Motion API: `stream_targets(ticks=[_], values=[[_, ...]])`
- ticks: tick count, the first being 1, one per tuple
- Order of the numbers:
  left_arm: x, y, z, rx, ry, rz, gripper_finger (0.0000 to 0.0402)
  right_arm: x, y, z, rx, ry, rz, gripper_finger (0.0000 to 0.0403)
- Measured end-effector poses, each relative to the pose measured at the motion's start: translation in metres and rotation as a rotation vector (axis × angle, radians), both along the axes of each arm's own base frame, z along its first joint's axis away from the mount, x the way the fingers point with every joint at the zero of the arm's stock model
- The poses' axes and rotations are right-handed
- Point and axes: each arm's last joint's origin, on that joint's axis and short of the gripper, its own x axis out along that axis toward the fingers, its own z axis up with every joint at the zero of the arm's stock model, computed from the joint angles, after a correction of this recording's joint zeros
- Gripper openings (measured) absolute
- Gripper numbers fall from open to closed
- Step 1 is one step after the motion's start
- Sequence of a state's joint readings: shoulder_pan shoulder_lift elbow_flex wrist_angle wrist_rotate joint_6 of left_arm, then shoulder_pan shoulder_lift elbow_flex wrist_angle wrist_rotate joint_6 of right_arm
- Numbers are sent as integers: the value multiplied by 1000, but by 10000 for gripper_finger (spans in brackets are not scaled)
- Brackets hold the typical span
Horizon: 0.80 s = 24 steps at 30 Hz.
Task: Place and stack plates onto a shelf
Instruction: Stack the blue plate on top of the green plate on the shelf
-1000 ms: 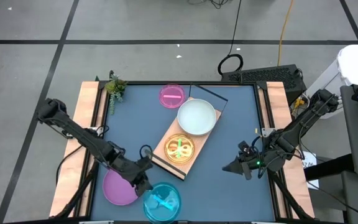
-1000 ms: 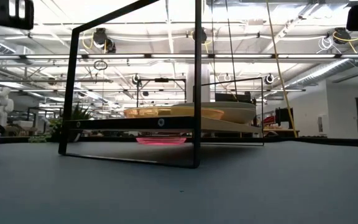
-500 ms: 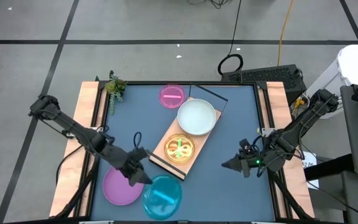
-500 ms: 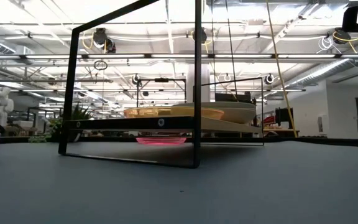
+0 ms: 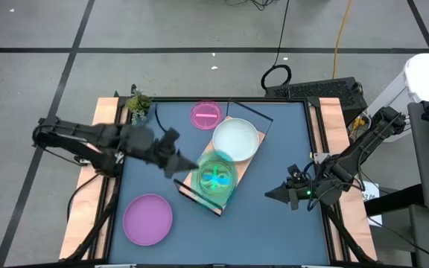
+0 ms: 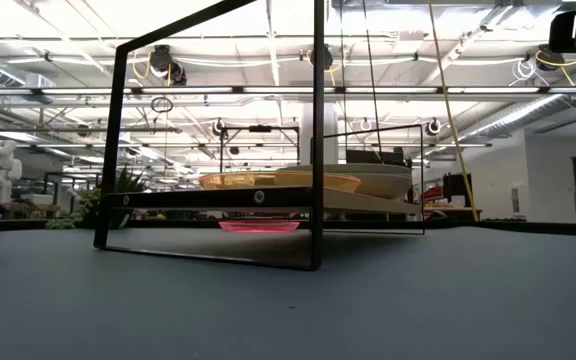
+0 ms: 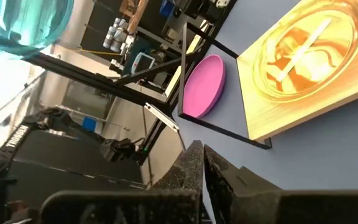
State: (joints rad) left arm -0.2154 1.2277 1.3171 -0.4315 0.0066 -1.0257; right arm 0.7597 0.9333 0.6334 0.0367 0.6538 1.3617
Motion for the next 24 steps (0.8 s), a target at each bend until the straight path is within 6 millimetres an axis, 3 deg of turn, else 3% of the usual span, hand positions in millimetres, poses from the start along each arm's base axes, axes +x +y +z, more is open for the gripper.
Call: stream_targets(ticks=[9, 16, 24], values=[[2, 54, 2, 104, 32, 136, 3, -1, -1, 5, 116, -29, -29, 0], [-2, 77, -5, 161, 106, 148, 3, -1, -6, 20, 147, -148, -117, 0], [-6, 99, -15, 217, 202, 179, 3, 2, -14, 23, 97, -173, -176, 0]])
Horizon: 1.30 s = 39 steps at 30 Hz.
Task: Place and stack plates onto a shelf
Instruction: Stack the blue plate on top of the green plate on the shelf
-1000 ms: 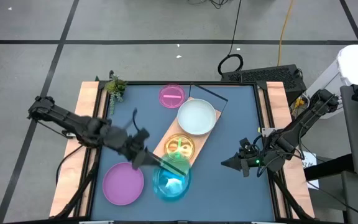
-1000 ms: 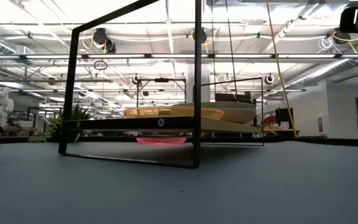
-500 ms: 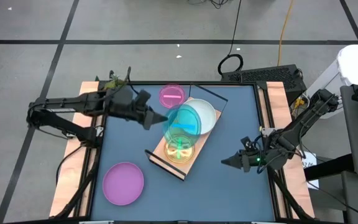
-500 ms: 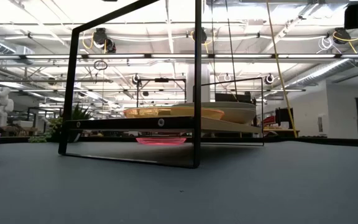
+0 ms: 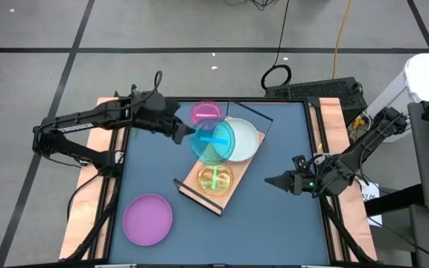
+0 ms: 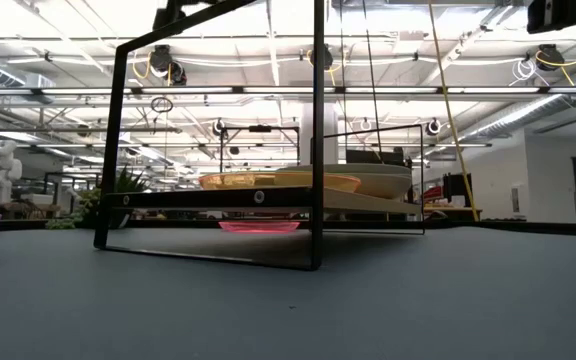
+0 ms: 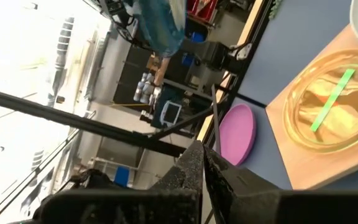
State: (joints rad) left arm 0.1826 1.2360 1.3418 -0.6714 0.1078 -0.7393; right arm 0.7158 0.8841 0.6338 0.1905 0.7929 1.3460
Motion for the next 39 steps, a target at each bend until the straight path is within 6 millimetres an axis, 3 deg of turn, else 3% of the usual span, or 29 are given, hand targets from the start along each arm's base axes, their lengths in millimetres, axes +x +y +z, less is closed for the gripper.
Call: stream_targets(ticks=[6, 16, 39], values=[[-1, 9, -5, -1, 39, -5, 3, 2, -3, 0, 0, 0, -19, 0], [0, 9, -44, -89, 157, -1, 3, 2, -3, 0, -33, 6, -16, 0], [1, 9, -96, -115, 231, 5, 3, 2, -5, -5, -68, 42, -41, 0]])
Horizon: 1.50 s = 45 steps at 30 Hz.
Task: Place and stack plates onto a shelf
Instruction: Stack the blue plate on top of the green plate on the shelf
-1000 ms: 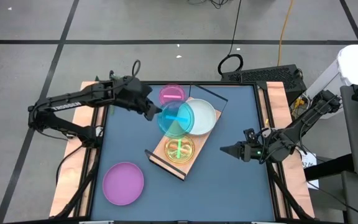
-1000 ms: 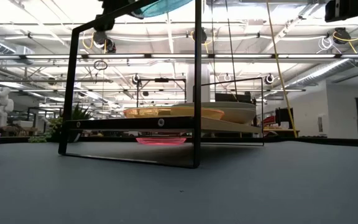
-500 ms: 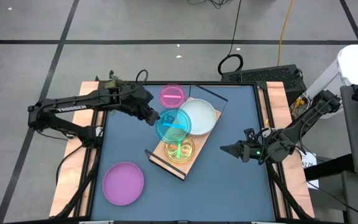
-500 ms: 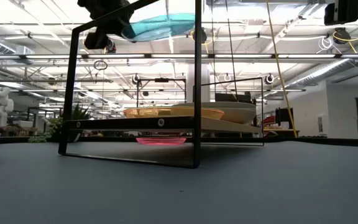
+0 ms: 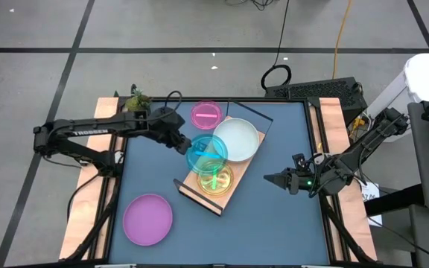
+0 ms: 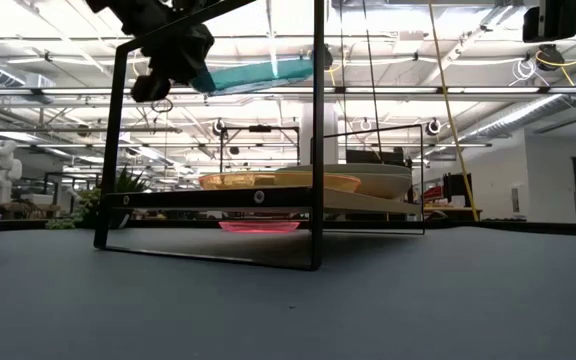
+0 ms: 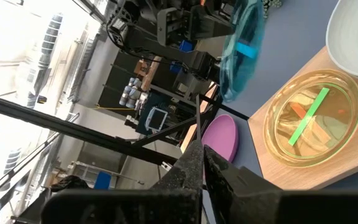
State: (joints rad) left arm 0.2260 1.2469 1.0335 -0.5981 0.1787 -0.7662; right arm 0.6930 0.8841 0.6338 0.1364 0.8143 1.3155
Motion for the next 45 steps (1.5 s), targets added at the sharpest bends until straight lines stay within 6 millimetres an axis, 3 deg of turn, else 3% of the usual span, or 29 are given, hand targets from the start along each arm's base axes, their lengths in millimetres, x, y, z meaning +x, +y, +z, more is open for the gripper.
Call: stream_targets(ticks=[16, 24, 36, 45], values=[[7, -9, -35, -19, -66, -3, 3, 0, 0, -1, 0, 6, 2, 0], [9, -17, -36, 6, -80, -31, 3, 0, 0, -2, -7, 15, 2, 0], [27, -28, -52, 22, -67, -67, 3, 0, 0, -3, 16, 19, -2, 0], [27, -33, -53, 37, -56, -102, 3, 0, 0, -3, 41, 15, -7, 0]])
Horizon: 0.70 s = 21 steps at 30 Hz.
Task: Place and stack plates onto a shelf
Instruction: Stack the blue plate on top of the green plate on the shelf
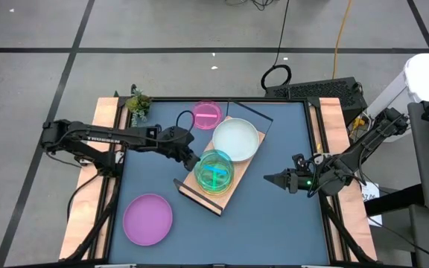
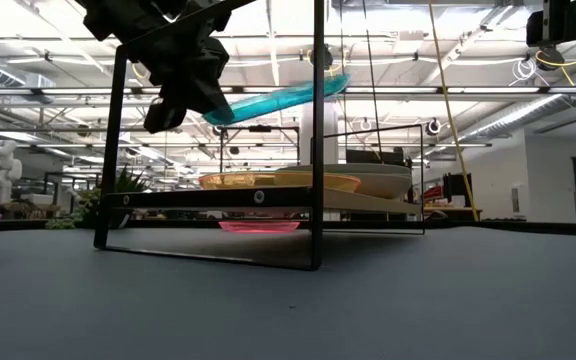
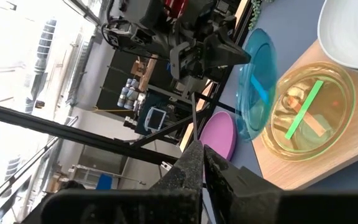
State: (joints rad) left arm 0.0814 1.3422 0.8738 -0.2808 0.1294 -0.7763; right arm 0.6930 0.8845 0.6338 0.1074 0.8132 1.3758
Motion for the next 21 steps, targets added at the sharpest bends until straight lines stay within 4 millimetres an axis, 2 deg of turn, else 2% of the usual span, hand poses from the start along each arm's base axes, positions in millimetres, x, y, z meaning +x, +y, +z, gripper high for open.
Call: stream_targets(ticks=[16, 21], values=[[10, -2, -21, -2, 82, -27, 3, 0, 0, -1, 12, 4, -5, 0], [10, -2, -21, 6, 82, -34, 3, 0, 0, -1, 15, 4, -4, 0]])
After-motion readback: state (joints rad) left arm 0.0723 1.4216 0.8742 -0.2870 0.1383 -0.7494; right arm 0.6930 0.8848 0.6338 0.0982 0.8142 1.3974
